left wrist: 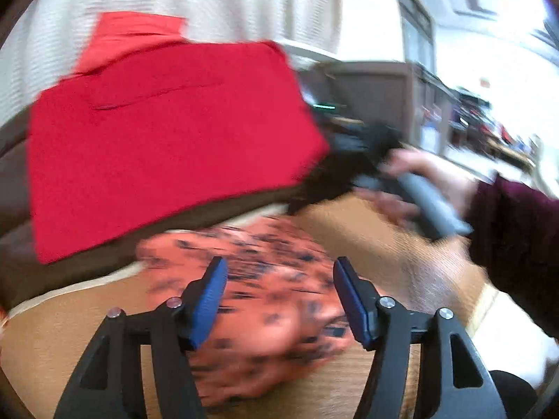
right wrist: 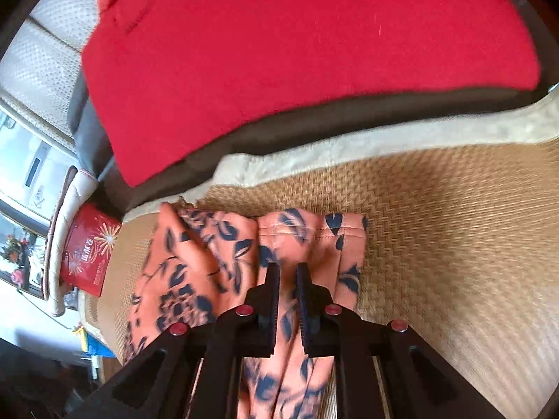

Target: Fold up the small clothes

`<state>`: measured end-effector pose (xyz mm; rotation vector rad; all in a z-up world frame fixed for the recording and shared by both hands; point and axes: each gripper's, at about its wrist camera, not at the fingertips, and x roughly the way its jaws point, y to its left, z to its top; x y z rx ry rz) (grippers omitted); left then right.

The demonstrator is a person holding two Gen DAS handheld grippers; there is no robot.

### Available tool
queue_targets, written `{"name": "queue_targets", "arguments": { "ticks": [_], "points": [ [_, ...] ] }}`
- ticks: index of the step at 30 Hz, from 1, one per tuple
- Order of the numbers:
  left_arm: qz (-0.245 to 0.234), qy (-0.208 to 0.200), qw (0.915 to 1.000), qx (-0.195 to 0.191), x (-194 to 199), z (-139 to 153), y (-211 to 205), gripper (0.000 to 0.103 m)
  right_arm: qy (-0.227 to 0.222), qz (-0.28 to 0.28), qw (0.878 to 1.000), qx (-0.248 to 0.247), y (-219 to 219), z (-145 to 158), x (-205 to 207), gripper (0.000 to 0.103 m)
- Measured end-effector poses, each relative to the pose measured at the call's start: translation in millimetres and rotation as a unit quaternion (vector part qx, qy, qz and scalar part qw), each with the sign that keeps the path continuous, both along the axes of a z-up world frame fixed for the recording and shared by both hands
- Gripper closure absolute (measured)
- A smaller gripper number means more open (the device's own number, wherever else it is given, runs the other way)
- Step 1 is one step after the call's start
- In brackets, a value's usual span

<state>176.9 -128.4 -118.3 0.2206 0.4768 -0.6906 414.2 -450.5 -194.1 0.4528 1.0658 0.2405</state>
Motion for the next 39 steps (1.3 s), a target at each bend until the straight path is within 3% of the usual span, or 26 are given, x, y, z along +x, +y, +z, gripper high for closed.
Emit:
{"name": "queue_targets", "arguments": {
  "ticks": [2, 4, 7, 11, 15, 18, 20, 23, 27, 30, 34, 36, 39],
  "points": [
    [0.049, 0.005, 0.9988, -0.006, 19.5, 1.2, 32.9, 0.038, -0.008, 0.006, 1.0, -0.013, 11.0, 14.9, -15.9, 0.09],
    [0.097, 0.038, 0.9945, -0.002, 40.9, -7.9, 57.3, 0.038, -0.016, 0.019, 0.999, -0.021, 27.5, 26.0, -30.1, 0.09],
    [0.133, 0.072, 0.9884, 0.008, 61.6, -30.1, 77.4, 0.039, -0.029, 0.036, 0.999, -0.021, 61.6, 32.2, -49.4, 0.09],
    [0.118, 0.102, 0.986, 0.058, 58.7, -62.5, 69.3, 0.039, -0.017, 0.045, 0.999, -0.018, 96.3, 13.8, -70.0, 0.09],
    [0.108, 0.119, 0.9822, 0.098, 55.1, -79.0, 56.3, 0.039, 0.044, 0.03, 0.998, -0.03, 105.6, -37.8, -87.6, 0.092],
    [0.11, 0.125, 0.9814, 0.096, 58.8, -77.8, 59.4, 0.039, 0.036, 0.027, 0.999, -0.021, 102.7, -39.9, -96.8, 0.092],
    [0.111, 0.134, 0.9808, 0.088, 61.8, -76.6, 62.6, 0.038, 0.05, 0.029, 0.998, -0.037, 106.7, -26.9, -89.9, 0.092],
    [0.112, 0.144, 0.9799, 0.08, 62.8, -76.7, 64.2, 0.038, 0.02, 0.039, 0.997, -0.061, 118.4, -0.1, -68.6, 0.09],
    [0.113, 0.135, 0.9805, 0.088, 63.5, -77.7, 60.8, 0.038, -0.013, 0.026, 0.998, -0.055, 128.9, 20.4, -22.0, 0.09],
    [0.112, 0.133, 0.9807, 0.089, 63.6, -74.0, 58.0, 0.037, -0.004, 0.018, 0.998, -0.06, 141.5, 10.0, 19.2, 0.09],
    [0.113, 0.129, 0.981, 0.089, 66.1, -74.6, 57.5, 0.037, 0.043, -0.002, 0.997, -0.066, 146.6, -31.5, 59.6, 0.089],
    [0.116, 0.127, 0.9808, 0.092, 65.2, -74.0, 57.3, 0.037, 0.072, -0.004, 0.996, -0.057, 144.2, -53.7, 65.1, 0.092],
    [0.115, 0.126, 0.9809, 0.092, 62.9, -72.6, 57.3, 0.037, 0.061, -0.007, 0.997, -0.051, 141.1, -51.8, 59.7, 0.092]
  ]
}}
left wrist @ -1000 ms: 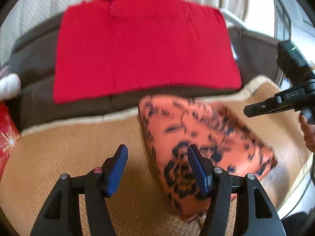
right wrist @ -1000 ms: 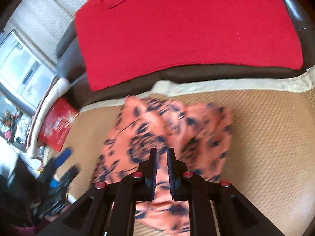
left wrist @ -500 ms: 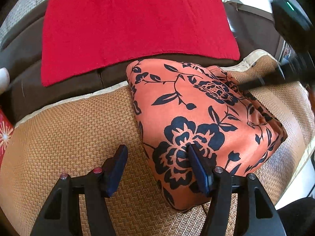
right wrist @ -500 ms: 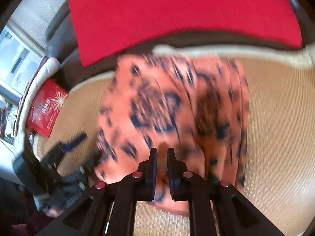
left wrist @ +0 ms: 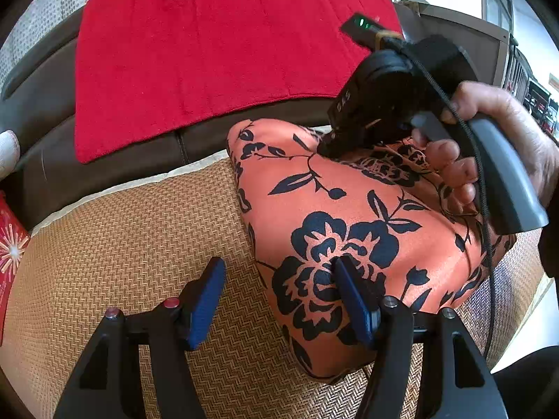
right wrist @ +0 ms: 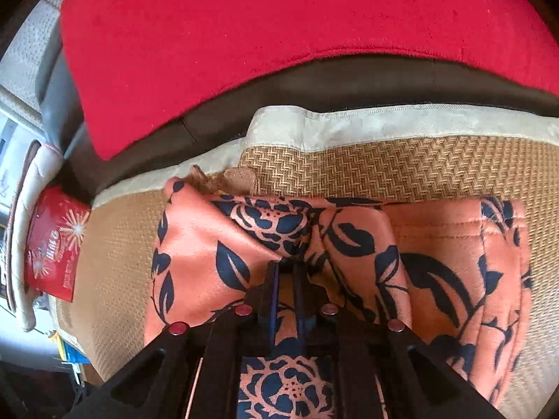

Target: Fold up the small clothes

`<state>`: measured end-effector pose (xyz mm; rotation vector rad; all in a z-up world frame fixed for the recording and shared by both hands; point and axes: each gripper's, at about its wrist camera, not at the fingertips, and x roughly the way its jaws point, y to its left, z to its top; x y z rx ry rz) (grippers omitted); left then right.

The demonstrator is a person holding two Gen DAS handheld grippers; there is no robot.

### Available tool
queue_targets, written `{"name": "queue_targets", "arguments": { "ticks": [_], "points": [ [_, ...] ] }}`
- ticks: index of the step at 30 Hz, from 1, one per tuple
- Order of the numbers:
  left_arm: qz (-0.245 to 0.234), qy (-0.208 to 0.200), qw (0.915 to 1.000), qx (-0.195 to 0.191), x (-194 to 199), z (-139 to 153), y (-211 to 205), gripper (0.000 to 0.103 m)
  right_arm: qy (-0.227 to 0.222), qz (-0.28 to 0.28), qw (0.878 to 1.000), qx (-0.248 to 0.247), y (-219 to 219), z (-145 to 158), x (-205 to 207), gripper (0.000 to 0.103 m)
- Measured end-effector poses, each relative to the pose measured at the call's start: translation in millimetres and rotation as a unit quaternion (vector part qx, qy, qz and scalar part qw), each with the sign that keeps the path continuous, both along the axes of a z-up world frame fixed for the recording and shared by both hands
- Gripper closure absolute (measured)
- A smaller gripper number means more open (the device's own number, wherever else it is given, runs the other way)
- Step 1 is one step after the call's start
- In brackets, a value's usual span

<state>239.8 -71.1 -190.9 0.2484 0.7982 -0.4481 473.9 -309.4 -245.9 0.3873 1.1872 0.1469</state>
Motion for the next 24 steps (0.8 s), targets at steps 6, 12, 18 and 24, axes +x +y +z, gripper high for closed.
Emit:
{"name": "queue_targets", "arguments": {
  "ticks": [6, 12, 18, 24],
  "points": [
    [-0.001, -0.008, 1.0, 0.006, -2.6, -0.4, -0.8, 0.036, -0.057, 0.04, 0.997, 0.041, 14.7, 37.4, -7.5, 0.09],
    [0.001, -0.01, 0.9999, 0.01, -3.6, -1.3, -1.3, 0.035, -0.038, 0.081, 0.995, 0.032, 54.4, 18.5, 15.2, 0.09],
    [0.007, -0.001, 1.0, 0.005, -2.5, 0.0, 1.1, 0.031, -0.019, 0.047, 0.994, 0.097, 43.5, -12.1, 22.5, 0.092],
    [0.023, 0.017, 0.9994, -0.018, 4.0, 8.0, 11.3, 0.024, -0.061, 0.026, 0.993, 0.093, 14.7, 25.3, -28.5, 0.09]
  ]
}}
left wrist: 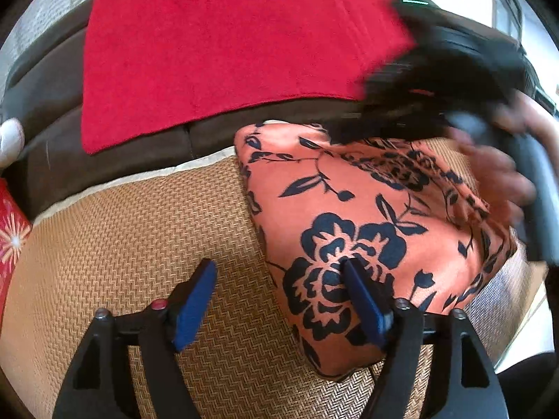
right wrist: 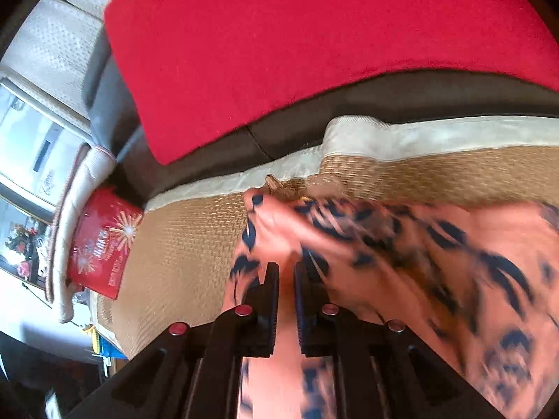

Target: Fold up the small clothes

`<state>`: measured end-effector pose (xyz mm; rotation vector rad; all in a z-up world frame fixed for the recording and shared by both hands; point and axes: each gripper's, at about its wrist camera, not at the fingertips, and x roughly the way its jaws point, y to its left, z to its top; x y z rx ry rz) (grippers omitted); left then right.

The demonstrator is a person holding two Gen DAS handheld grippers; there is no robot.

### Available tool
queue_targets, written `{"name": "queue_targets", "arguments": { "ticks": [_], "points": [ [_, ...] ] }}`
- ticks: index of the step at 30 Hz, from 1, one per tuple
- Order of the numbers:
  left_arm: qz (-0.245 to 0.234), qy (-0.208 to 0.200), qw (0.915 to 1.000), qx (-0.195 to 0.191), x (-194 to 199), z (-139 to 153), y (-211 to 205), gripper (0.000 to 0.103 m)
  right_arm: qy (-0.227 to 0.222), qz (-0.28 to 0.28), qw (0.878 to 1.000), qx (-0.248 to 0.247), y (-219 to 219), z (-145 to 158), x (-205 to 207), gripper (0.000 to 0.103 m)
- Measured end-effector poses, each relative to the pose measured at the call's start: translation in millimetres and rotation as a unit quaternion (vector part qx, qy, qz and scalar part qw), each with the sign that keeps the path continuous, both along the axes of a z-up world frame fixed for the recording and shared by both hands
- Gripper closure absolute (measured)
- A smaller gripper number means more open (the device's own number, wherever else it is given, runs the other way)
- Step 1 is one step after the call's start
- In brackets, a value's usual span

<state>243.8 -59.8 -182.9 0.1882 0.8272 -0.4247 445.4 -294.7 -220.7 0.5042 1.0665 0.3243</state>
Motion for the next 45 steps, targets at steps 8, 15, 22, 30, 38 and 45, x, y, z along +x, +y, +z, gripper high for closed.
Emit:
{"name": "queue_targets", "arguments": {
  "ticks": [8, 15, 22, 30, 38, 45],
  "points": [
    [0.034, -0.022, 0.9972, -0.063, 3.6, 23.5, 14.3, 0.022, -0.042, -0.062, 0.996, -0.043, -39.1, 29.7, -110.1, 0.09],
    [0.017, -0.021, 0.9992, 0.03, 0.4, -10.1, -18.8, 0.019, -0.001, -0.056, 0.997, -0.06, -33.2, -12.3, -148.2, 0.092],
    [0.029, -0.021, 0.9991, 0.024, 3.5, -11.5, -11.4, 0.01, -0.022, -0.063, 0.997, -0.045, -49.0, 2.0, -144.7, 0.092],
    [0.032, -0.033, 0.9981, 0.04, 2.9, -9.4, -16.2, 0.008, -0.048, -0.093, 0.994, -0.046, -48.6, 9.3, -89.5, 0.09],
    [0.034, -0.008, 0.9992, 0.017, 15.8, -1.7, -7.2, 0.008, -0.038, -0.101, 0.993, -0.048, -49.7, -4.8, -53.9, 0.089],
    [0.048, -0.034, 0.9971, 0.05, 21.0, -8.1, -15.1, 0.005, -0.016, -0.15, 0.986, -0.074, -60.2, -12.9, -22.6, 0.089]
  ]
}}
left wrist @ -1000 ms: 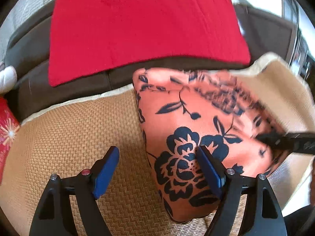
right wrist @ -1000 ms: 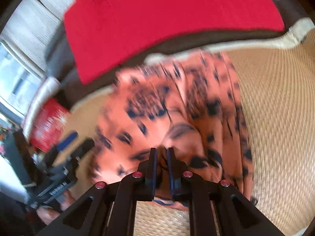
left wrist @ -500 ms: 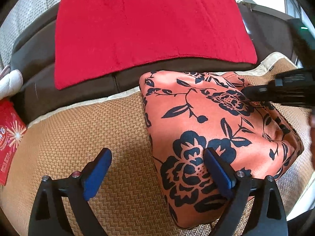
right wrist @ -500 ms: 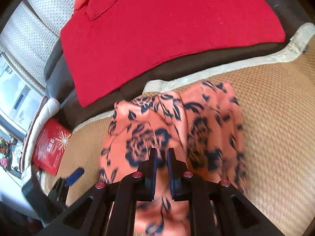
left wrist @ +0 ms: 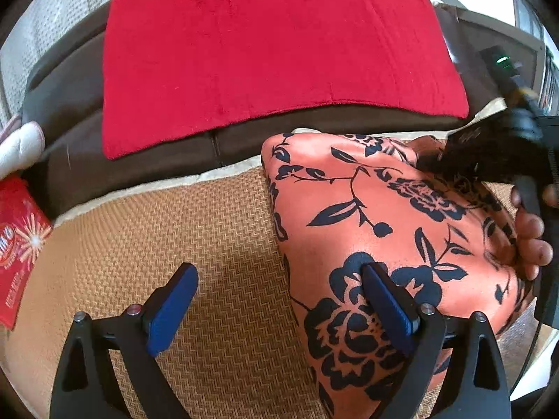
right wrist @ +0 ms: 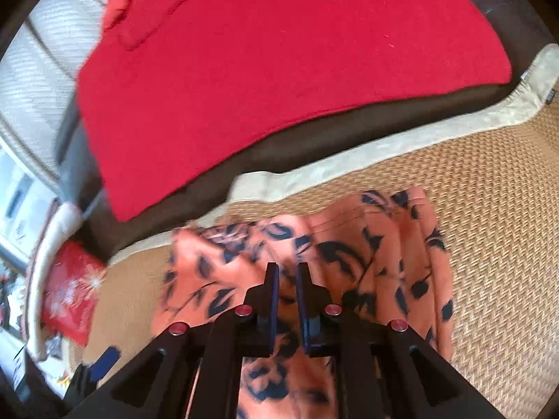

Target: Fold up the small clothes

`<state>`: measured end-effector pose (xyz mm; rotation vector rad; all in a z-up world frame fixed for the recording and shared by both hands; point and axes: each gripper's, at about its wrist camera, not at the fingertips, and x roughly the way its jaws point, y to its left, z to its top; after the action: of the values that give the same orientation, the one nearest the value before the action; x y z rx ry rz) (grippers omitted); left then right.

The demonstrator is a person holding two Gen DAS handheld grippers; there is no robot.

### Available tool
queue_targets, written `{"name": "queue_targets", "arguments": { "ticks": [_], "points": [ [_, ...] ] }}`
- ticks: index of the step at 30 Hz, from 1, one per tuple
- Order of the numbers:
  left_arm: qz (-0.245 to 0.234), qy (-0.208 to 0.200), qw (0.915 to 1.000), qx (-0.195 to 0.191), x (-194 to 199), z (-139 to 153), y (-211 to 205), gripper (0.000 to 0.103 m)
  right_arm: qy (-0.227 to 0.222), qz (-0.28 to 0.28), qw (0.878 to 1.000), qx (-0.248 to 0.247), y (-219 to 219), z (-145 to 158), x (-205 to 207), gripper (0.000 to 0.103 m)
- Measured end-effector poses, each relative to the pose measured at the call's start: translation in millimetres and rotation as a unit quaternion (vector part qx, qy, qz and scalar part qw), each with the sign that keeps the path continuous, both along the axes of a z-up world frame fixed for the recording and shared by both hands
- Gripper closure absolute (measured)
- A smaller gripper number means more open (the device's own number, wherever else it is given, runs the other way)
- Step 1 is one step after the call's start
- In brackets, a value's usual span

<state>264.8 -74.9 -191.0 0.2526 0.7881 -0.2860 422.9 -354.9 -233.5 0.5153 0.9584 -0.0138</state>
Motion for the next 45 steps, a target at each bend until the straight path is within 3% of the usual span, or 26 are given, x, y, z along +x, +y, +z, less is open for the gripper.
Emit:
{"name": "queue_targets", "arguments": {
  "ticks": [2, 7, 20, 23, 25, 33, 40, 43, 45],
  "points": [
    [-0.001, -0.014, 0.9998, 0.012, -1.3, -0.3, -2.7, 0.003, 0.027, -0.002, 1.0, 0.01, -2.2, -16.4, 4.4, 0.091],
    [0.003, -0.01, 0.9999, 0.008, 2.4, 0.8, 2.2, 0.003, 0.011, 0.0, 1.0, 0.014, -4.6, -5.4, -4.1, 0.091],
    [0.006, -0.014, 0.9997, 0.017, -1.9, 0.1, 0.8, 0.003, -0.024, 0.034, 0.999, -0.015, 20.1, 25.5, -81.5, 0.089],
    [0.008, -0.014, 0.9997, 0.018, -2.5, -0.2, 0.9, 0.003, -0.022, 0.035, 0.999, -0.01, 25.4, 21.9, -102.4, 0.089],
    [0.008, -0.012, 0.9998, 0.016, -3.2, -0.5, 1.9, 0.003, 0.002, 0.04, 0.999, -0.008, 29.7, 8.4, -112.3, 0.089],
    [0.02, 0.035, 0.9988, -0.028, 4.5, 0.1, 18.7, 0.002, -0.011, 0.048, 0.999, 0.007, 27.7, -5.4, -127.4, 0.088],
    [0.039, 0.025, 0.9966, -0.068, 13.4, 15.0, 30.4, 0.002, -0.028, 0.048, 0.998, 0.008, 16.7, 9.1, -131.8, 0.086],
    [0.018, 0.053, 0.9982, -0.021, 17.6, -6.4, 9.6, 0.002, -0.058, 0.048, 0.997, 0.009, 17.2, 20.8, -132.4, 0.086],
    [0.019, 0.03, 0.9994, -0.001, 13.7, -10.1, 3.0, 0.0, -0.039, 0.064, 0.997, 0.026, 22.0, 13.1, -126.0, 0.086]
  ]
}}
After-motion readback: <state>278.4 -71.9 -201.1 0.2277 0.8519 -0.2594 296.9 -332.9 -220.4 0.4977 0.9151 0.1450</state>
